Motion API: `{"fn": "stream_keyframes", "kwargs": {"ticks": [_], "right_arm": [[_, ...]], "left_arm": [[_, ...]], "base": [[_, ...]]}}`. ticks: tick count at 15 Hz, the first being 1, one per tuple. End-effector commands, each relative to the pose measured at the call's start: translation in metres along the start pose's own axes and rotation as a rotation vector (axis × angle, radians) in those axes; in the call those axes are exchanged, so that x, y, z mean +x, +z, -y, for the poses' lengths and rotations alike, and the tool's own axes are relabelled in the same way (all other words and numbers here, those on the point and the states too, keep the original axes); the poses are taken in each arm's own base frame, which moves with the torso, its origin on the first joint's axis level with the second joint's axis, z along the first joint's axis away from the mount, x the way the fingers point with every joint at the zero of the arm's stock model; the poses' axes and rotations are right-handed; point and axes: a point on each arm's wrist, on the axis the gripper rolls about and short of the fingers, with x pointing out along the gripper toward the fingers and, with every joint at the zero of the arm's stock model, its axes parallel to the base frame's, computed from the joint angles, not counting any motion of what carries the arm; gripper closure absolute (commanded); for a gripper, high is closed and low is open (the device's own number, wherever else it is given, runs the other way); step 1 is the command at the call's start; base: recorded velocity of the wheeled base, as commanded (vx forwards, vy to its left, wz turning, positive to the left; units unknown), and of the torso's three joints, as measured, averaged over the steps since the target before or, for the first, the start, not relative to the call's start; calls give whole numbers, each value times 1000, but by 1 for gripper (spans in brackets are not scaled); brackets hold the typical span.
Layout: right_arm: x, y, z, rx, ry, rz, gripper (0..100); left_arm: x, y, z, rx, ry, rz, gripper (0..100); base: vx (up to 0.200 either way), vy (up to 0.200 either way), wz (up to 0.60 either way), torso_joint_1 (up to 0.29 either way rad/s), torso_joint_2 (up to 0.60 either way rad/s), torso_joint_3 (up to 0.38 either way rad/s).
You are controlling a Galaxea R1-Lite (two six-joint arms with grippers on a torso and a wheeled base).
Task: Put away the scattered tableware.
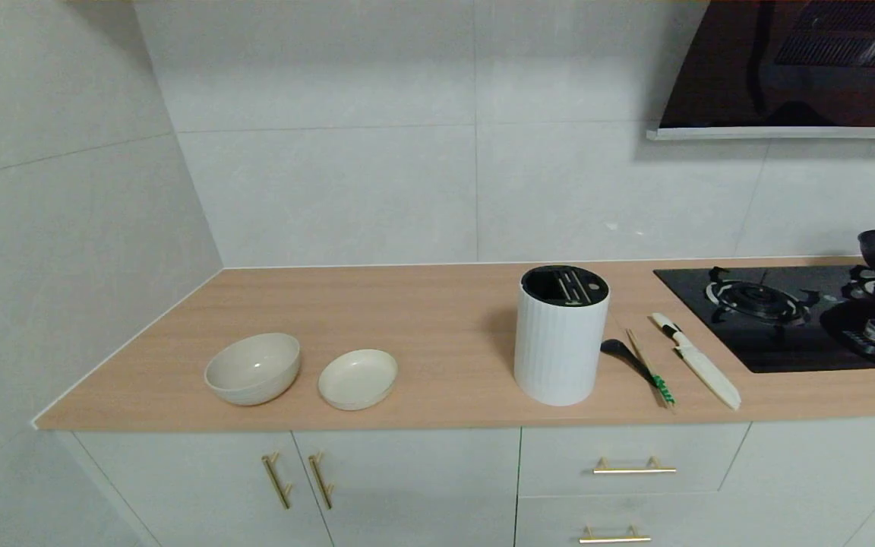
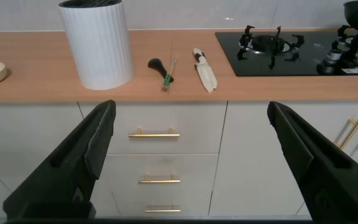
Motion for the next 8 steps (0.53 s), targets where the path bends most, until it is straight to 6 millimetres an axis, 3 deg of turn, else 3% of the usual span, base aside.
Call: {"fn": "stream_keyframes", "kwargs": {"ticks": [1,2,8], "right_arm": [[0,0,0,0,1,0,0],[0,0,0,0,-1,0,0],[0,0,0,0,-1,0,0]], "left_arm": [[0,0,0,0,1,0,0],[0,0,0,0,1,0,0],[0,0,0,0,-1,0,0]], "base": [[0,0,0,0,0,0],[0,0,0,0,0,0],[0,200,0,7,3,5]]}}
